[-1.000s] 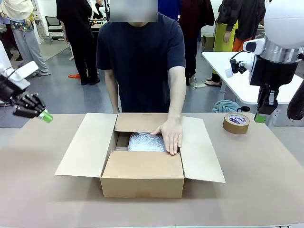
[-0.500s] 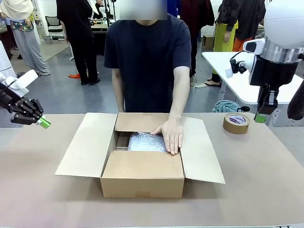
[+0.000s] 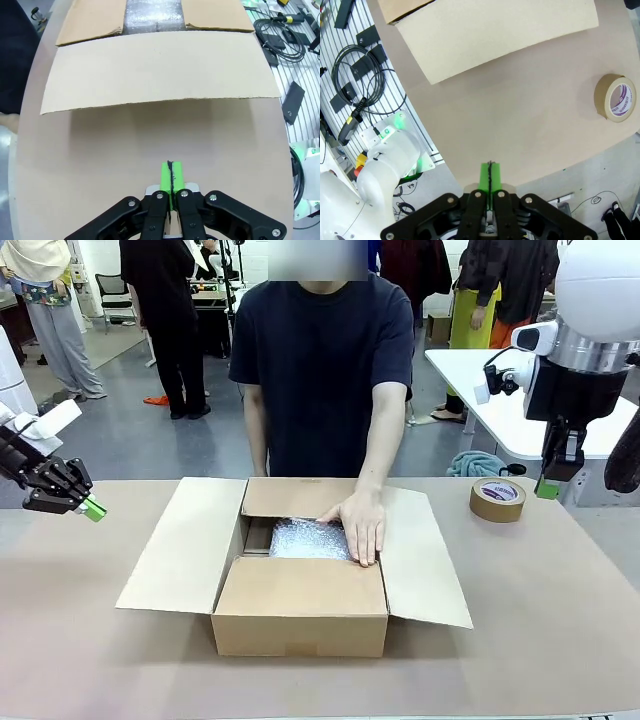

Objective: Wrap the clocks to prevent damage.
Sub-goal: Push the right (or left) flap of the Package Box to close it, then push the left (or right) flap of the Package Box to close it.

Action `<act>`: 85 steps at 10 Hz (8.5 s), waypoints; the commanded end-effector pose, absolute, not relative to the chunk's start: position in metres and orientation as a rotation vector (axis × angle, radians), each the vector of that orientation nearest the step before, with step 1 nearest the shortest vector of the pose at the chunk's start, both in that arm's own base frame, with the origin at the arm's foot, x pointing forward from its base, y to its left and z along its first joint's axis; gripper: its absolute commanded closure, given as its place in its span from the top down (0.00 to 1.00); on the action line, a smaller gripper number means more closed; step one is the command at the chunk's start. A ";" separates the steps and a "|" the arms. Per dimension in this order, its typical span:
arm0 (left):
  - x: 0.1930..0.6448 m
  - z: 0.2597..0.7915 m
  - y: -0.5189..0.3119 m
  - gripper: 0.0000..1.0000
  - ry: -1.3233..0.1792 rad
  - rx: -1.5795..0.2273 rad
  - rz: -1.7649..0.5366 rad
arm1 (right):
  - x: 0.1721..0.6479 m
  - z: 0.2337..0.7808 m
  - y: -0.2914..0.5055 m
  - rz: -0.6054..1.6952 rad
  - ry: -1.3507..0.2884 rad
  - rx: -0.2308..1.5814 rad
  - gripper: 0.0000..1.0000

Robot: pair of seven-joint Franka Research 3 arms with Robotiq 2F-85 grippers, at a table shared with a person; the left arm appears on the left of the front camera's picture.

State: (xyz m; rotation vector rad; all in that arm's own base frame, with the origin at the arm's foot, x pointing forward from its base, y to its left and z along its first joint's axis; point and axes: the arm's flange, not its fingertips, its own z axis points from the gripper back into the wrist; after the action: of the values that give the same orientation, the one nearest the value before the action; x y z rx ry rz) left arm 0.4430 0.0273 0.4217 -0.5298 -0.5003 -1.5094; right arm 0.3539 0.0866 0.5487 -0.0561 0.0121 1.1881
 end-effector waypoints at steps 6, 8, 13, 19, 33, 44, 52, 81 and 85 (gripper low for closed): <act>0.431 0.390 0.024 0.00 -0.656 -0.646 -1.561 | 0.354 0.548 0.087 1.190 0.016 -0.054 0.01; 0.425 0.371 0.014 0.00 -0.677 -0.716 -1.614 | 0.354 0.548 0.087 1.190 0.016 -0.054 0.01; 0.428 0.329 -0.007 0.00 -0.777 -0.738 -1.446 | 0.354 0.548 0.087 1.190 0.016 -0.054 0.01; 0.429 0.305 -0.036 0.00 -0.754 -0.862 -1.485 | 0.354 0.548 0.087 1.190 0.016 -0.054 0.01; 0.417 0.348 -0.135 0.00 -0.995 -1.021 -1.507 | 0.354 0.548 0.087 1.190 0.016 -0.054 0.01; 0.470 0.315 -0.181 0.00 -0.963 -0.813 -1.494 | 0.354 0.548 0.087 1.190 0.016 -0.054 0.01; 0.472 0.313 -0.163 0.00 -0.925 -0.950 -1.421 | 0.354 0.548 0.087 1.190 0.016 -0.054 0.01; 0.472 0.313 -0.163 0.00 -0.925 -0.950 -1.421 | 0.409 0.483 0.006 1.409 -0.528 0.295 0.01; 0.472 0.313 -0.163 0.00 -0.925 -0.950 -1.421 | 0.421 0.442 -0.007 1.384 -0.632 0.498 0.01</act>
State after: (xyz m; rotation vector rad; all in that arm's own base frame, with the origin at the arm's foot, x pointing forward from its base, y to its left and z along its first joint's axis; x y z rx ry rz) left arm 0.4727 -0.1600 0.3145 -0.9701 -0.9305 -1.4169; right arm 0.4095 -0.0048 0.4437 0.4644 -0.6783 1.3882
